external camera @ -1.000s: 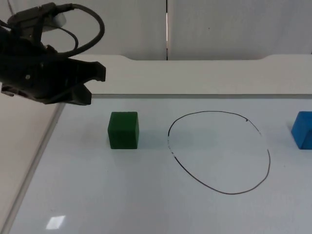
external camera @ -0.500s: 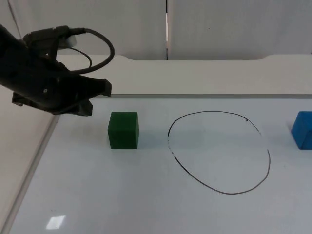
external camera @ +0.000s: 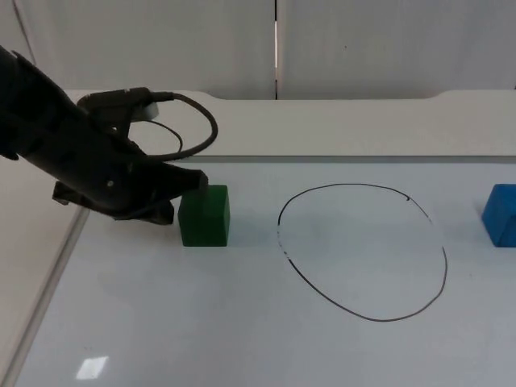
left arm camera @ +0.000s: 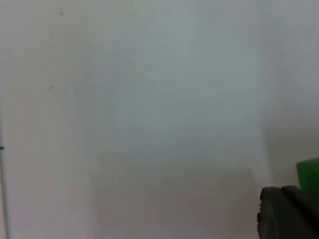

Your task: Push the two cubes into the marked area.

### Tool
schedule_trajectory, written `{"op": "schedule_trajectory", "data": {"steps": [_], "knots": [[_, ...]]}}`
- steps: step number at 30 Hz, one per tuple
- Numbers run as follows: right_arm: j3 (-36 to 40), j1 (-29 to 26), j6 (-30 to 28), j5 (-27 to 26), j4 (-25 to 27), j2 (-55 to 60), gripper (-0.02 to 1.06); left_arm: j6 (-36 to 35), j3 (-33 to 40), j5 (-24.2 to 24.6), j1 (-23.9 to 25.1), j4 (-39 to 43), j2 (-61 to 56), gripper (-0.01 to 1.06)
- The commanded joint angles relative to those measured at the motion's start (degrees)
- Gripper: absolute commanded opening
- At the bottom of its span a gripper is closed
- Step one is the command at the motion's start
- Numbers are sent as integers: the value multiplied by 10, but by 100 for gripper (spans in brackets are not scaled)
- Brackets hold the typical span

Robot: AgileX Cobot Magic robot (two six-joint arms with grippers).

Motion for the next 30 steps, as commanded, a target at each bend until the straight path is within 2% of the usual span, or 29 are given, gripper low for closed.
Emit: {"op": "schedule_trajectory", "data": {"steps": [1,9,19,30], "knots": [[3,-3,-1,-2,1,-3,105,2,-3,-11,-10,2,2,0],[3,-3,-1,-2,1,-3,105,0,-3,-22,-23,-1,2,0],[3,-3,-1,-1,5,-3,105,-6,-4,6,-25,-16,2,0],[3,-3,-1,-1,5,-3,105,-6,-4,-10,-57,-31,2,0]]}}
